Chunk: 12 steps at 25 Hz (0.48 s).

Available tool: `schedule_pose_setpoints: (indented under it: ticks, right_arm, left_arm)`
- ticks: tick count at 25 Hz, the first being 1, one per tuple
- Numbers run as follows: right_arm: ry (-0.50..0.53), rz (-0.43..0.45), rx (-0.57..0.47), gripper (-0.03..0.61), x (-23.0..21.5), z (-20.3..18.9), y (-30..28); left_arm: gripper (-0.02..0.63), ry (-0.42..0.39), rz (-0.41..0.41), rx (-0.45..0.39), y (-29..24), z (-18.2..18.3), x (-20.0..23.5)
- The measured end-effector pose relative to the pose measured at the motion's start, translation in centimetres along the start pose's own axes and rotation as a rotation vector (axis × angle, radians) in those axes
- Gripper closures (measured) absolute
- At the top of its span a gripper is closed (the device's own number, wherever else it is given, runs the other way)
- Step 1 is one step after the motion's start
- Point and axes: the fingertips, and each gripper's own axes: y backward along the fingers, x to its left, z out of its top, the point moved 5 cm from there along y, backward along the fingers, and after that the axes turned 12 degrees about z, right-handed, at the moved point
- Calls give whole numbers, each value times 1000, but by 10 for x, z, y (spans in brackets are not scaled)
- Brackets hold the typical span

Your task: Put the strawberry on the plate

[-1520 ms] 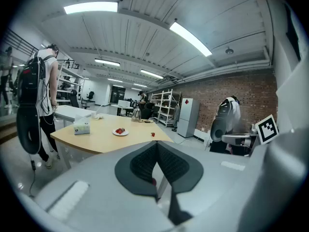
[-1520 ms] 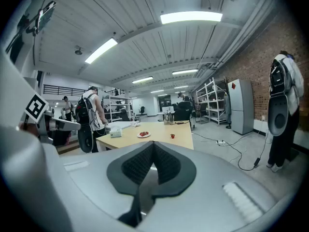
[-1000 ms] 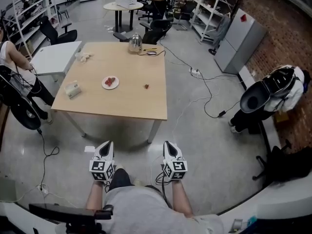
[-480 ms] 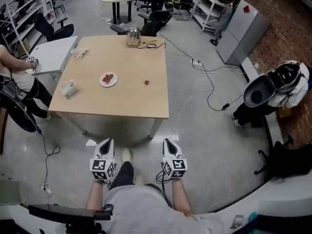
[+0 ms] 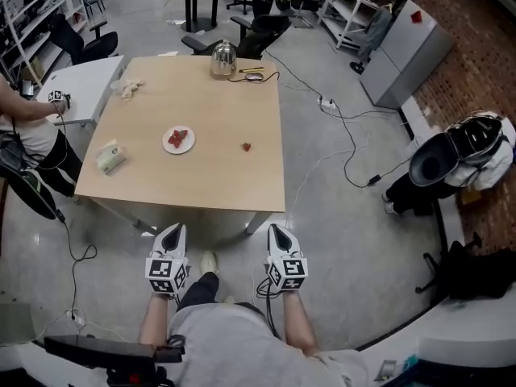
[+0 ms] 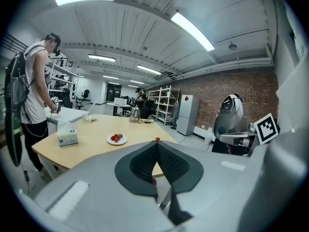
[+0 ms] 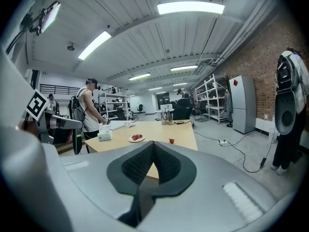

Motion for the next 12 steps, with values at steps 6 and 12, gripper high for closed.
schedule_pose_setpoints:
  ticks: [6,12]
  right_arm:
    - [-5,2,16,572,-6,9,-48]
    - [0,-15,20,572,-12,23,-88]
  left_arm:
    - [595,6,-1,5,-42,12,28]
    - [595,-7,-19,7,-79,28,51]
